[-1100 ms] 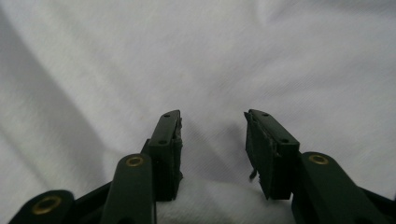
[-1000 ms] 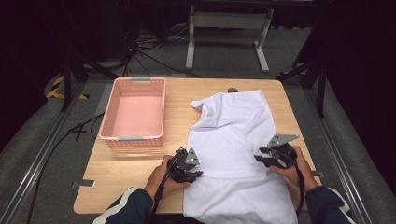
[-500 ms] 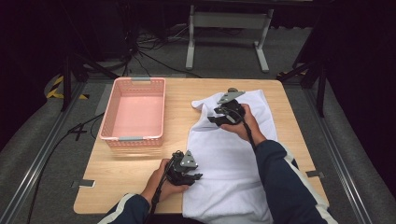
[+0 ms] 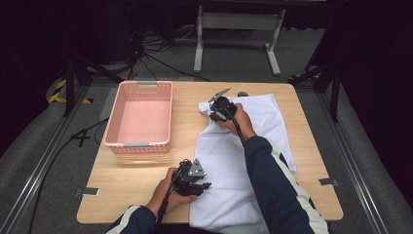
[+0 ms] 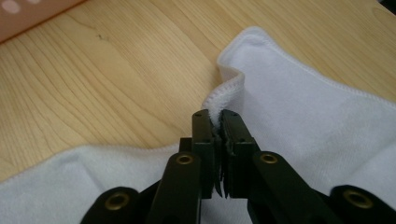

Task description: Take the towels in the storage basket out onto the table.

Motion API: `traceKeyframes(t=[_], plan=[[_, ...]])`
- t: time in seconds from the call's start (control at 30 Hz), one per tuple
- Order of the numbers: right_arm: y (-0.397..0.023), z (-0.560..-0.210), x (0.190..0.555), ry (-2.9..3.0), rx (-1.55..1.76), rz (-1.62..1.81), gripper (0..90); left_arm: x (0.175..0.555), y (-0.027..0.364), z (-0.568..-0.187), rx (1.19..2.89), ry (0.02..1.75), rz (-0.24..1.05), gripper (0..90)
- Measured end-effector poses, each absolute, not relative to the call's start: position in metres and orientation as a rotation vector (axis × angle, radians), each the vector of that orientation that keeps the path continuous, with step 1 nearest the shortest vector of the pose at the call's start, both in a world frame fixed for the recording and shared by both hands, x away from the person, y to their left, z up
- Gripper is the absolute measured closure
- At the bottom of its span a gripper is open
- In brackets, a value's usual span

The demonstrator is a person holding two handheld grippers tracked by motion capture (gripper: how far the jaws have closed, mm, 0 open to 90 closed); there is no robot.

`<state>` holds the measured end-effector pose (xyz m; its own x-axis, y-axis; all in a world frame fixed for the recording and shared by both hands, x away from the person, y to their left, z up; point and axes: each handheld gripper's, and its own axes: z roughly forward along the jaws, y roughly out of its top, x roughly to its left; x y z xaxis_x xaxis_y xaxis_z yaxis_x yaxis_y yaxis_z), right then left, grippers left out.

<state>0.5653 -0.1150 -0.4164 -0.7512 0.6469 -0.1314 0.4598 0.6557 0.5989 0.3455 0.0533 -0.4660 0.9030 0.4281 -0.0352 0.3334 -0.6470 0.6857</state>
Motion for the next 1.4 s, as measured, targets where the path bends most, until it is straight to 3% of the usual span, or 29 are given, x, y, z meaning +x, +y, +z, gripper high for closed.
traceKeyframes(t=[0.4,0.47,0.53,0.63,0.67,0.73,0.83,0.9,1.1,1.27,1.4], plan=[[-0.071,-0.406,0.583,2.485,0.847,0.848,84.9,0.340,0.054,-0.466,2.336,0.513,0.141,58.9],[-0.064,-0.410,0.583,2.456,0.882,0.829,65.5,0.339,0.057,-0.465,2.336,0.511,0.116,58.8],[-0.067,-0.409,0.581,2.472,0.898,0.826,52.4,0.339,0.060,-0.466,2.322,0.532,0.111,57.9],[-0.083,-0.404,0.578,2.494,0.916,0.846,48.6,0.341,0.064,-0.466,2.322,0.539,0.126,55.5],[-0.113,-0.395,0.571,2.473,0.921,0.878,48.3,0.342,0.066,-0.465,2.324,0.568,0.152,50.3],[-0.125,-0.393,0.568,2.464,0.914,0.867,49.8,0.344,0.069,-0.465,2.306,0.604,0.159,49.4],[-0.195,-0.391,0.550,2.430,0.911,0.734,57.0,0.347,0.071,-0.462,2.304,0.614,0.180,46.1],[-0.215,-0.391,0.544,2.432,0.927,0.737,57.1,0.350,0.070,-0.462,2.297,0.611,0.189,45.4],[-0.336,-0.407,0.485,2.432,1.101,0.800,52.1,0.357,0.063,-0.466,2.319,0.623,0.189,43.2],[-0.360,-0.429,0.450,2.475,1.101,0.860,50.0,0.363,0.061,-0.467,2.318,0.629,0.229,44.2],[-0.353,-0.445,0.439,2.466,1.102,0.901,49.7,0.375,0.054,-0.466,2.314,0.681,0.257,44.2]])
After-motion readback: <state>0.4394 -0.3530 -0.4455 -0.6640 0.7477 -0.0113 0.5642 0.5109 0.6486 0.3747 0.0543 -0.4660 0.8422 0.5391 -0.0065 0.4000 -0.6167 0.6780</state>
